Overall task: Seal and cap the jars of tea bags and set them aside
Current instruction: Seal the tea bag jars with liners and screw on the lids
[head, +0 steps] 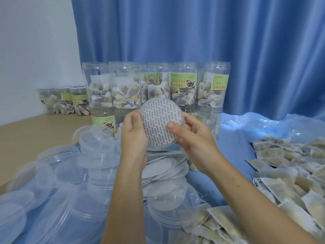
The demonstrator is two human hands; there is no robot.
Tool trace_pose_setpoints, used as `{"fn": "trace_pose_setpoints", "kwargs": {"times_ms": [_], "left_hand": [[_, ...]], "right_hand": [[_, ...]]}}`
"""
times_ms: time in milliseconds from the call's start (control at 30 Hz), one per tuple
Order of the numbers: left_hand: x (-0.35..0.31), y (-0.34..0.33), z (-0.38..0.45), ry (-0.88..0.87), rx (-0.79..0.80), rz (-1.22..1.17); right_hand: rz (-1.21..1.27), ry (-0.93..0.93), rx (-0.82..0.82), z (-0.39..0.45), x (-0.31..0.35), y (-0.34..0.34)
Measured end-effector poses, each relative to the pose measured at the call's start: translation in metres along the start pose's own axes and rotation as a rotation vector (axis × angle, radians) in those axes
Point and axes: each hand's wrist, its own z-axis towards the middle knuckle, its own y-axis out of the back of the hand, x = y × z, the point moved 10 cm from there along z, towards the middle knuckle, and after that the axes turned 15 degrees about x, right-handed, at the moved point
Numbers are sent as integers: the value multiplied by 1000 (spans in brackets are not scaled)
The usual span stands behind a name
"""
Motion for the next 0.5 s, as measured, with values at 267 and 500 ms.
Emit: {"fn": "trace_pose_setpoints", "kwargs": {"times_ms": [267, 500], "left_hand": [[1, -33, -5, 64, 351, -320], [-3, -53, -12, 47, 542, -438]], "right_hand": [[-669, -14, -126, -4, 32, -2], [-1539, 129, -86, -9, 54, -46]]}}
